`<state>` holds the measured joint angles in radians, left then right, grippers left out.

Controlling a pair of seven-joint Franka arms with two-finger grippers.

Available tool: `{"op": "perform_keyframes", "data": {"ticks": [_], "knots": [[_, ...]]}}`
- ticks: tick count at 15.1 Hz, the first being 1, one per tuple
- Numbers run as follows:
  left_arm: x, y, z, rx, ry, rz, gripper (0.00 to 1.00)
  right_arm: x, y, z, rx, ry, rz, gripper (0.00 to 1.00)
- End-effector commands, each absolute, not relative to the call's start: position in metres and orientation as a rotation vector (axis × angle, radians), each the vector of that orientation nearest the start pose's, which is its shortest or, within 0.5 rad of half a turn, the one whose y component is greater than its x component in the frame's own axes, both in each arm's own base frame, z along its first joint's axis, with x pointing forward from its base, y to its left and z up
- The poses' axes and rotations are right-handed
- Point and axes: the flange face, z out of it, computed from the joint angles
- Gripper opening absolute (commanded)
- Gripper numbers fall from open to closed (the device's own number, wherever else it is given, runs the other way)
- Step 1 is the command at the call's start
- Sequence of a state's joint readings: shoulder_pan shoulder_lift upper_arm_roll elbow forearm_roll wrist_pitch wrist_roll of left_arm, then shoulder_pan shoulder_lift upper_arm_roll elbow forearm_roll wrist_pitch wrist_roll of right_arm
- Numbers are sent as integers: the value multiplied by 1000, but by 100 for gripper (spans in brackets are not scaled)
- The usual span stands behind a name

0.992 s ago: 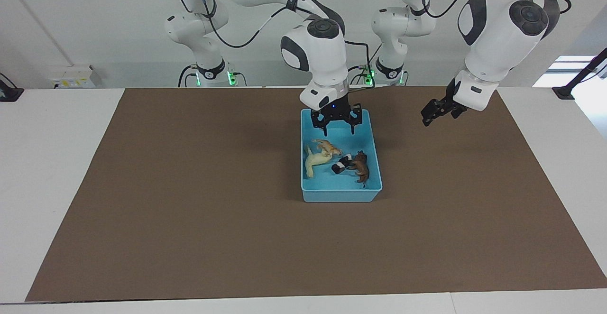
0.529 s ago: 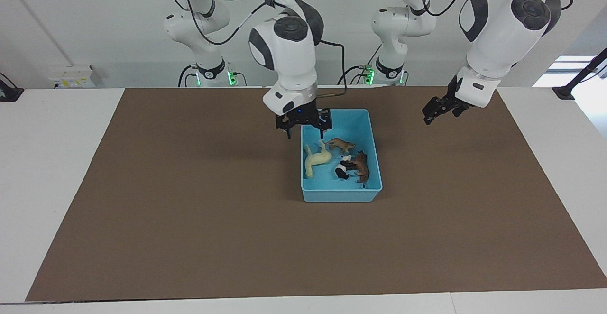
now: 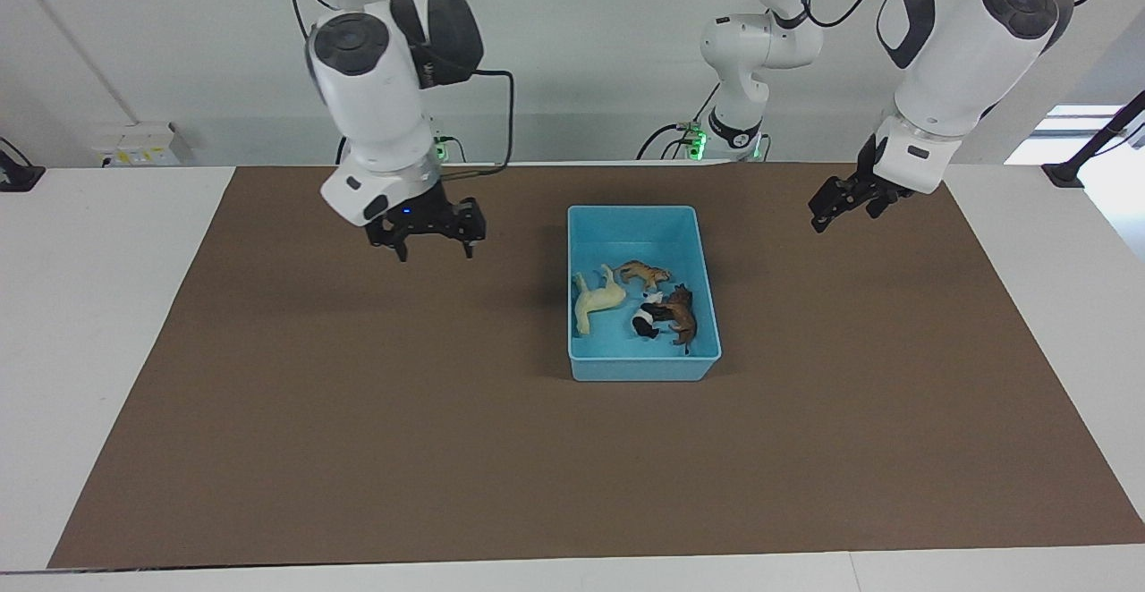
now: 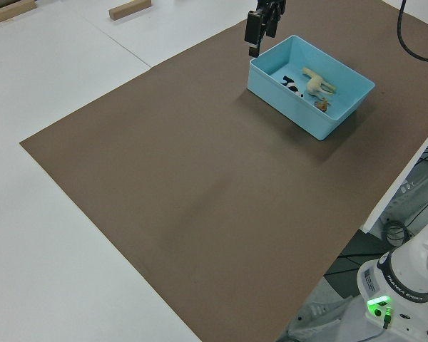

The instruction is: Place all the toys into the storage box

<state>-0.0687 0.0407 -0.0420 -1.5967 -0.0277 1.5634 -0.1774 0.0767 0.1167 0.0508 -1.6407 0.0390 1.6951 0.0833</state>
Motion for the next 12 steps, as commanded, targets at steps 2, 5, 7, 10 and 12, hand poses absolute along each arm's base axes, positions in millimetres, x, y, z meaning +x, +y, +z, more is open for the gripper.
{"op": "perform_keyframes", "data": {"ticks": [2,5,7,10,12], "knots": [[563,-50,601,-3153,14,96,100,562,43,534,-3106,-24,115,100],[565,-49,593,-3148,15,139,100,548,25,539,-3108,31,107,100],[566,-47,597,-3149,8,152,100,541,24,547,-3110,38,91,100],[564,-45,603,-3148,8,151,100,541,15,572,-3117,44,33,100],[563,-45,604,-3146,46,161,100,547,11,583,-3121,51,68,100]]}}
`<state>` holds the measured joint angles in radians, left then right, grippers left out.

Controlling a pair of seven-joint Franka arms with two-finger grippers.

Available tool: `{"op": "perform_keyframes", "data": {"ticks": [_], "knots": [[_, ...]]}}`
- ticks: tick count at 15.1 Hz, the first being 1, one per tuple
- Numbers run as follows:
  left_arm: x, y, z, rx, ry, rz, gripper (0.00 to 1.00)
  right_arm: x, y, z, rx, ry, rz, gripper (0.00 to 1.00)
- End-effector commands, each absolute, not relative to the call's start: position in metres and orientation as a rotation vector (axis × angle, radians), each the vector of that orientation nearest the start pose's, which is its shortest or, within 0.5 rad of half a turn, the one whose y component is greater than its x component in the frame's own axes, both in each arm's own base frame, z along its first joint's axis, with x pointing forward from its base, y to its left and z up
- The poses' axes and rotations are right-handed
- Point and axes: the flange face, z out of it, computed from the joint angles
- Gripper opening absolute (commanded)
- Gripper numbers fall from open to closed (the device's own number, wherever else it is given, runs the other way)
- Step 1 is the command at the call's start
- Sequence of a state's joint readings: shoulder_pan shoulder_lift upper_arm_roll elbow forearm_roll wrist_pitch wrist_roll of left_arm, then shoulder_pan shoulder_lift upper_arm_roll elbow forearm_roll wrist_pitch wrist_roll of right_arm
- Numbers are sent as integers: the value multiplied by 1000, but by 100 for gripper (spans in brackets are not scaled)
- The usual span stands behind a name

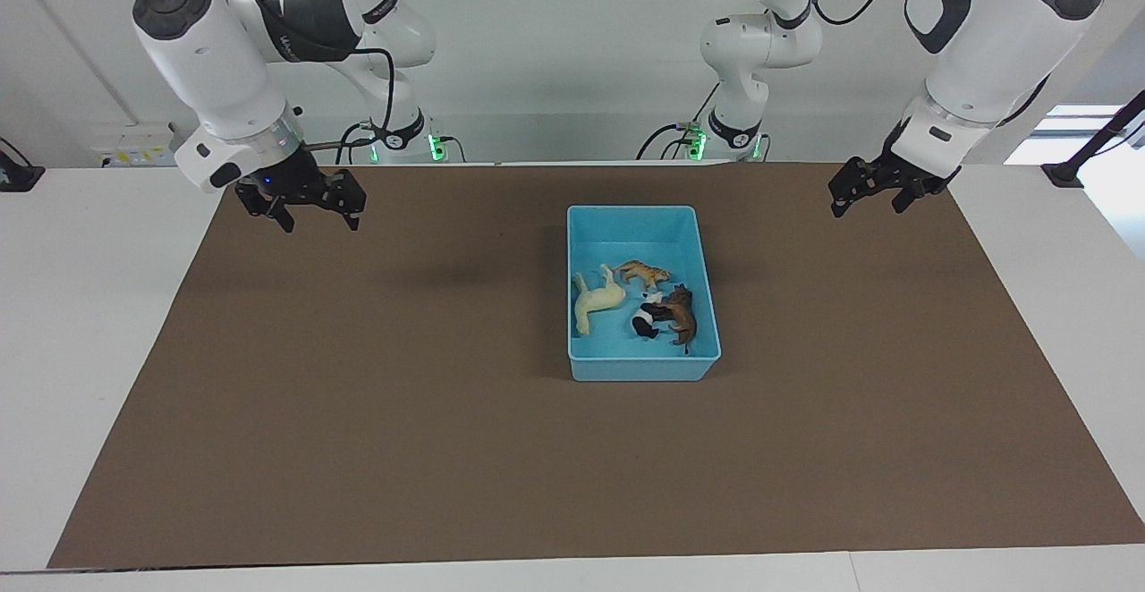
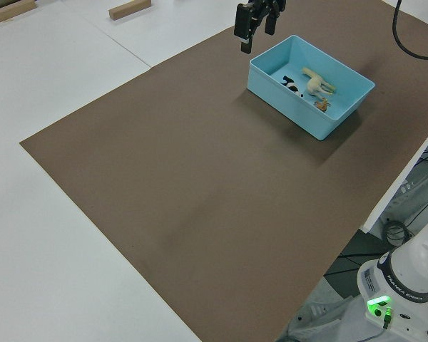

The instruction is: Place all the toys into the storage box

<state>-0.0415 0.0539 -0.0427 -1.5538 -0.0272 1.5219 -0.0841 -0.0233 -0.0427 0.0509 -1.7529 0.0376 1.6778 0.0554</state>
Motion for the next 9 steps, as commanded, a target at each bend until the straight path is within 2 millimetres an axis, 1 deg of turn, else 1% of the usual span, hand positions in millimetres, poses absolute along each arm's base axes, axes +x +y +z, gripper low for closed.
{"op": "perform_keyframes", "data": {"ticks": [1,2,5,7,9], "knots": [[560,-45,608,-3146,78,144,100,550,7,590,-3152,47,60,100],[557,-45,610,-3142,85,141,100,552,7,591,-3176,36,66,100],[546,-44,612,-3141,85,136,100,551,7,588,-3175,38,74,100],[546,-48,610,-3139,94,135,100,551,5,586,-3175,45,69,100],[547,-47,608,-3139,97,133,100,551,5,579,-3175,49,76,100]]}}
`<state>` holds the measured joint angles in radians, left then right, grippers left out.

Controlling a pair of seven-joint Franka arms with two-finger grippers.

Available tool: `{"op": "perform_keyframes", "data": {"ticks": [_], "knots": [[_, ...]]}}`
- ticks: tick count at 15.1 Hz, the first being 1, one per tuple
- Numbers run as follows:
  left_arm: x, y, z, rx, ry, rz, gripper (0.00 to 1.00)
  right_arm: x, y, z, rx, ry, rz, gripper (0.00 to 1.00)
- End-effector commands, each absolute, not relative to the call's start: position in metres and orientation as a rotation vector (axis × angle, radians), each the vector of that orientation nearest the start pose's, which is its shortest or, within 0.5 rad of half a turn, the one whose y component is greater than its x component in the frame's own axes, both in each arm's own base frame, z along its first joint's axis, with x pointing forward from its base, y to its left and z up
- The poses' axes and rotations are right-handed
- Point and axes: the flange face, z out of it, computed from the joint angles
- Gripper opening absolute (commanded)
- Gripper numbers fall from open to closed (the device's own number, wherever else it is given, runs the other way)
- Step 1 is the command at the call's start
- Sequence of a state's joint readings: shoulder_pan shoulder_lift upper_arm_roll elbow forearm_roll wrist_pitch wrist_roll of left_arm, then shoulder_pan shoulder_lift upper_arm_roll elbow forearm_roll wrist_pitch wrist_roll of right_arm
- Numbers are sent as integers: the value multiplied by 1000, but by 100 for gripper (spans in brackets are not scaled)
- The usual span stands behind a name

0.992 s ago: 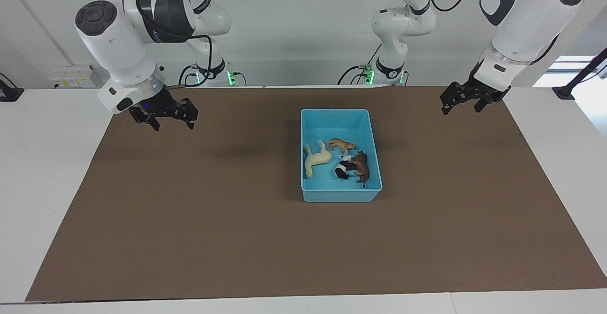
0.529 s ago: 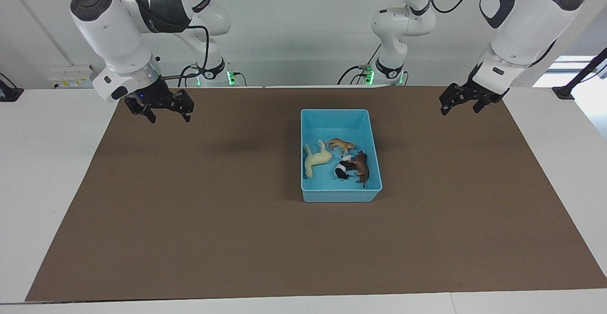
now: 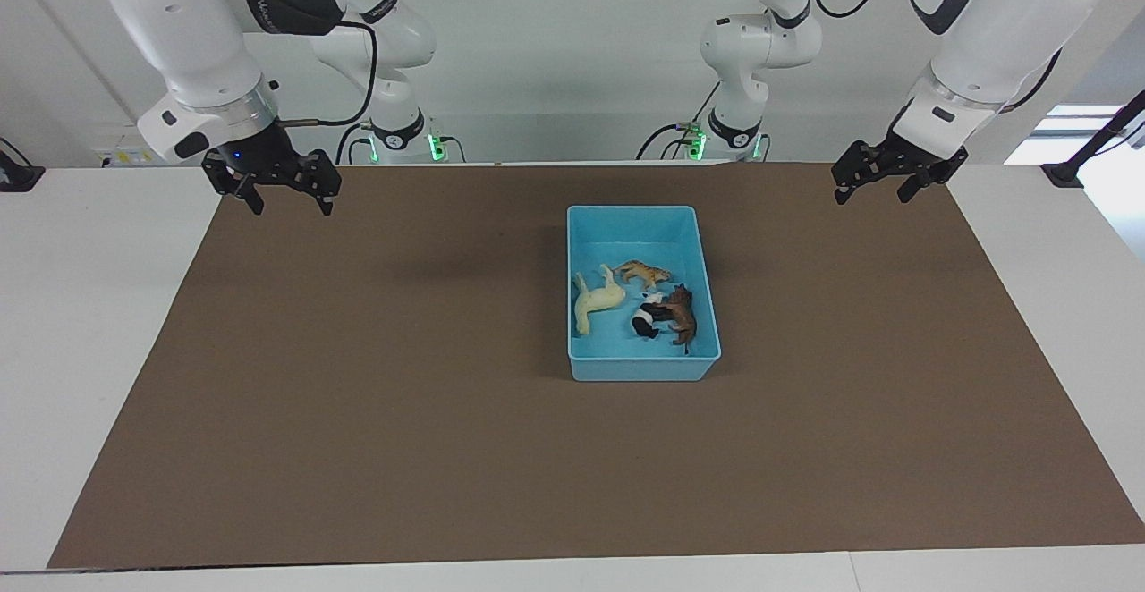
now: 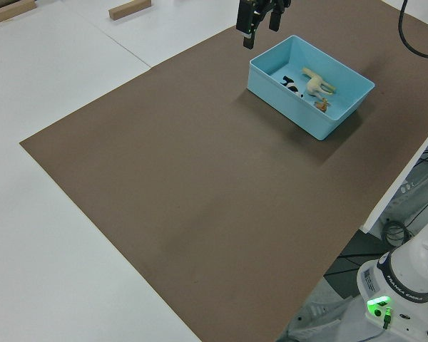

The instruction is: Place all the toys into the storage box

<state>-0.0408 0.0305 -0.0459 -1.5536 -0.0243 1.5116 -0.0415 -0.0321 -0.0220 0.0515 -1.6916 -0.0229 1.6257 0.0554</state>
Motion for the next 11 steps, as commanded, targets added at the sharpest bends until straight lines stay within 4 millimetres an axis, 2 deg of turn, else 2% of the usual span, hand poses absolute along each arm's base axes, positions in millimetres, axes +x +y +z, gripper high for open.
{"op": "perform_keyframes", "data": {"ticks": [1,5,11], "knots": [[546,-46,606,-3139,96,140,100,550,4,577,-3176,51,74,100],[545,-45,607,-3139,89,142,100,551,-5,577,-3176,95,62,100],[545,-49,609,-3138,99,138,100,548,-2,573,-3156,83,84,100]]}}
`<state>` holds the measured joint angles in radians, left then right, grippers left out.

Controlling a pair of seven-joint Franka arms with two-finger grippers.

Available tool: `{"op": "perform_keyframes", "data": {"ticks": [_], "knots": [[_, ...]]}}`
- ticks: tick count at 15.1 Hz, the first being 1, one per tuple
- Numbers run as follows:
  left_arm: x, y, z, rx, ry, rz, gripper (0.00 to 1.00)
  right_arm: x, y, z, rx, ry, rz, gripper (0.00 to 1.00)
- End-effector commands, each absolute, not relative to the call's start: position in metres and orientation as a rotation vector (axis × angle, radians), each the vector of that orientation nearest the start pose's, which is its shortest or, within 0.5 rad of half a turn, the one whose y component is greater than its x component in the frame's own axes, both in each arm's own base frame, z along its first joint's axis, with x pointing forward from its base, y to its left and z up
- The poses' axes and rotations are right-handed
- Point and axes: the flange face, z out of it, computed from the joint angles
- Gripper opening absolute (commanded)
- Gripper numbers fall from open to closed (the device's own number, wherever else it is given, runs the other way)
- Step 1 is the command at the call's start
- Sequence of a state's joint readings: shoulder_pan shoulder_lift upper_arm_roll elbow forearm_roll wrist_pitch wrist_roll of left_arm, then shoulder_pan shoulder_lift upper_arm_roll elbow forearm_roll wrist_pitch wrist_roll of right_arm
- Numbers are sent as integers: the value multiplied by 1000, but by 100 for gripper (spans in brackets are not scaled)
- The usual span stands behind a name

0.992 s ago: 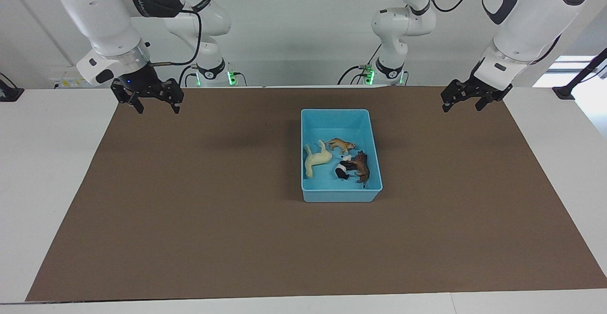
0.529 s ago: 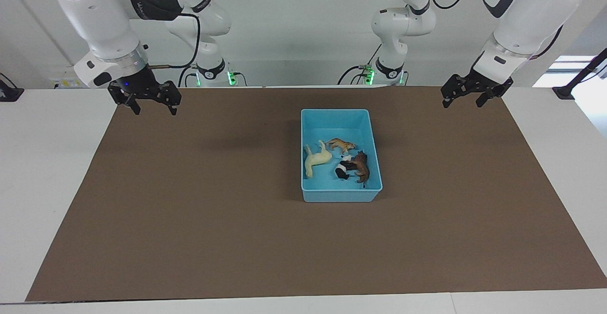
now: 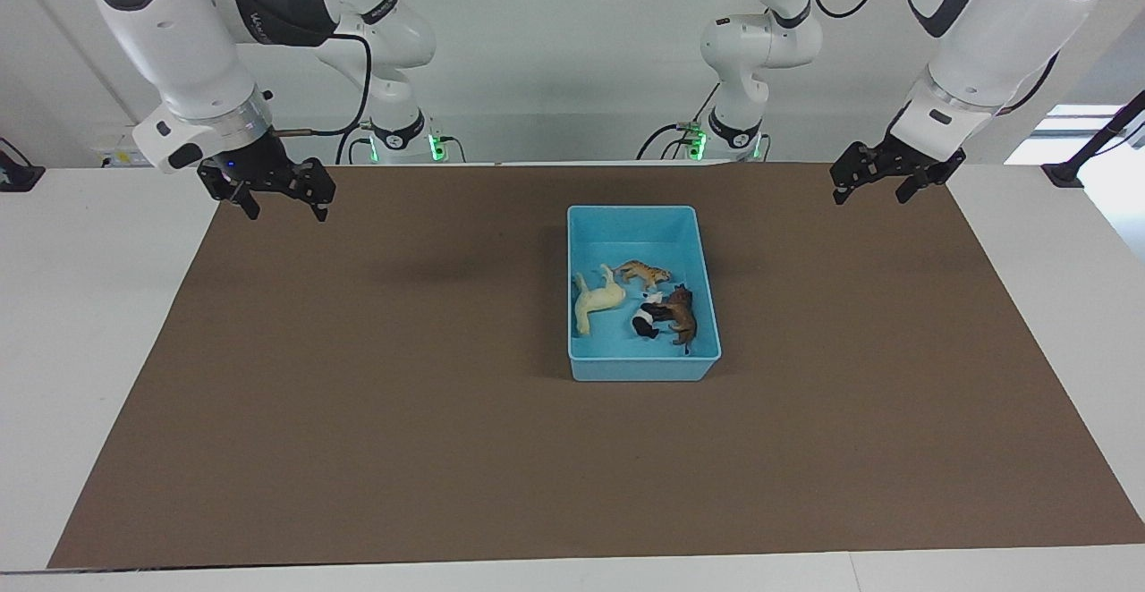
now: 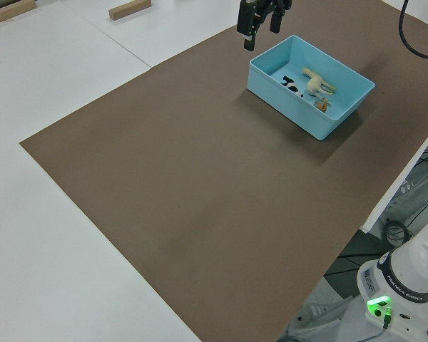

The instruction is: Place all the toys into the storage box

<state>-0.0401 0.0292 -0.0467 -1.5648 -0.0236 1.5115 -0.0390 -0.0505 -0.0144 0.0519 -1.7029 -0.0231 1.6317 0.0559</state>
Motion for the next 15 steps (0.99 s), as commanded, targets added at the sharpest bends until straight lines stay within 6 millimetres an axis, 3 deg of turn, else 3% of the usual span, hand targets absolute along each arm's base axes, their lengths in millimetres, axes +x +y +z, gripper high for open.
{"op": "perform_keyframes", "data": {"ticks": [1,15], "knots": [[545,-53,609,-3138,108,135,100,548,-1,572,-3149,86,87,100],[548,-55,610,-3142,118,95,100,544,-5,569,-3117,114,99,100]]}}
